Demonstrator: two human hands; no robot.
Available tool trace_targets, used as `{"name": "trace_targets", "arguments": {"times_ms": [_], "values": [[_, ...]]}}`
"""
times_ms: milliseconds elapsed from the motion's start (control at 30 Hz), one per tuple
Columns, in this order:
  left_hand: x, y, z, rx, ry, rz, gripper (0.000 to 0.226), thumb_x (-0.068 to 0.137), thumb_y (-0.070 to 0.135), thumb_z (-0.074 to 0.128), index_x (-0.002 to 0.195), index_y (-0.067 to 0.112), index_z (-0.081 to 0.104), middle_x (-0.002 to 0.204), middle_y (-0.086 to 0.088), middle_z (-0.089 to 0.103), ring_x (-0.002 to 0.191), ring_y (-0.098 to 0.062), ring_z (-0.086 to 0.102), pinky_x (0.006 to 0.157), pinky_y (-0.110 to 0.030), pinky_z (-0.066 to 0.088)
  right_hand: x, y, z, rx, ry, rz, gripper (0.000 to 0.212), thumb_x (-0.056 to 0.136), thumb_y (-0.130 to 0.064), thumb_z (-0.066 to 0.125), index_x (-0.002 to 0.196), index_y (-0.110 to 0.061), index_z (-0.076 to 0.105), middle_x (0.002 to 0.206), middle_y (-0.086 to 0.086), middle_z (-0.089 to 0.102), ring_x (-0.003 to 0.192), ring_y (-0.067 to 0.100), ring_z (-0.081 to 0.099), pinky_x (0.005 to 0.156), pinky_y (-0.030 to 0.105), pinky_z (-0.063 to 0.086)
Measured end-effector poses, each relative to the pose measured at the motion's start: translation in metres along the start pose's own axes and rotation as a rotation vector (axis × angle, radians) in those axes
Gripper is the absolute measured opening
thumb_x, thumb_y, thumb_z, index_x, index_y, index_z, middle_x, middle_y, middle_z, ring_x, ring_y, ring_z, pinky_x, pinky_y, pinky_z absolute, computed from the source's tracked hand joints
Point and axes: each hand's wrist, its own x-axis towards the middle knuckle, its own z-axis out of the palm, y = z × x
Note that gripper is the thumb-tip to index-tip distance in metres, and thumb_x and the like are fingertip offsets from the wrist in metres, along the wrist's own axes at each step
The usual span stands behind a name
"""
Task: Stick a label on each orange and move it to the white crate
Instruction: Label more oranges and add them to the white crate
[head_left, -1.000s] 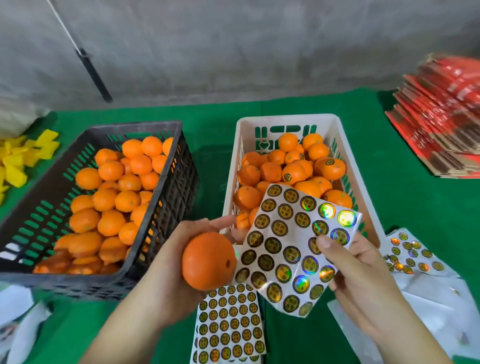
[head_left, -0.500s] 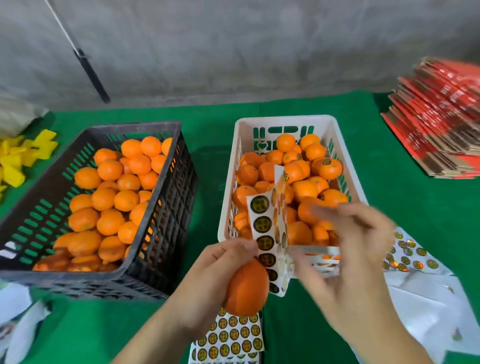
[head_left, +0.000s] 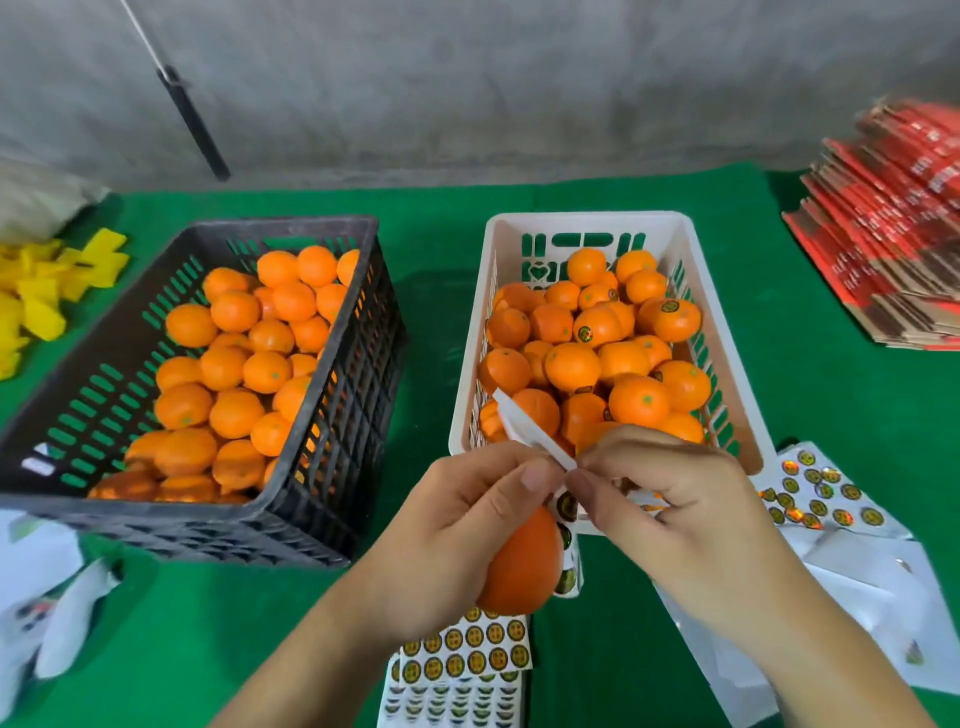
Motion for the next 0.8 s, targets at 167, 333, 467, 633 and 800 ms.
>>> {"name": "trace_targets", "arguments": {"times_ms": [167, 333, 467, 633, 800], "values": [[0.0, -0.008, -0.006, -0.126, -0.015, -0.07, 0.053, 0.099, 0.052, 0.05, 0.106, 0.005, 0.073, 0.102, -0.022, 0.069, 0.089, -0.042, 0.071, 0.08, -0.054, 0.058, -0.001, 0.002, -0.005, 0.486, -0.041, 0.325, 0.01, 0.085, -0.034, 0.077, 0.079, -0.027, 0.082, 0.076, 0.005, 0.075, 0.071, 0.012, 0.066, 0.07, 0.025, 0.054], [0.001, -0.016, -0.001, -0.27, 0.14, -0.214, 0.04, 0.097, 0.055, 0.05, 0.092, 0.023, 0.075, 0.108, -0.011, 0.076, 0.094, -0.028, 0.074, 0.075, -0.036, 0.059, -0.014, -0.008, 0.003, 0.248, 0.428, 0.247, 0.007, 0.091, -0.038, 0.077, 0.095, -0.033, 0.08, 0.083, -0.004, 0.077, 0.072, 0.008, 0.071, 0.069, 0.019, 0.056], [0.003, -0.015, 0.015, -0.402, 0.264, -0.303, 0.042, 0.093, 0.045, 0.062, 0.112, 0.01, 0.074, 0.118, -0.024, 0.071, 0.101, -0.031, 0.07, 0.085, -0.051, 0.061, -0.025, -0.02, 0.032, -0.2, 0.268, -0.128, 0.015, 0.097, -0.026, 0.067, 0.104, -0.024, 0.08, 0.105, -0.01, 0.07, 0.092, 0.005, 0.067, 0.082, 0.017, 0.051], [0.006, -0.015, 0.025, -0.566, 0.385, -0.43, 0.04, 0.094, 0.03, 0.068, 0.119, -0.001, 0.067, 0.116, -0.032, 0.067, 0.097, -0.032, 0.066, 0.086, -0.046, 0.053, -0.03, -0.011, 0.032, -0.281, 0.139, -0.148, 0.026, 0.098, -0.036, 0.067, 0.119, -0.025, 0.078, 0.122, -0.003, 0.059, 0.112, 0.02, 0.056, 0.092, 0.025, 0.047], [0.009, -0.012, 0.03, -0.815, 0.366, -0.599, 0.038, 0.092, 0.045, 0.065, 0.119, 0.02, 0.077, 0.112, -0.011, 0.078, 0.093, -0.029, 0.072, 0.081, -0.039, 0.057, -0.033, 0.001, 0.042, -0.548, 0.028, -0.249, 0.072, 0.081, -0.046, 0.084, 0.144, -0.026, 0.054, 0.149, -0.006, 0.046, 0.133, 0.024, 0.041, 0.104, 0.036, 0.049]]}}
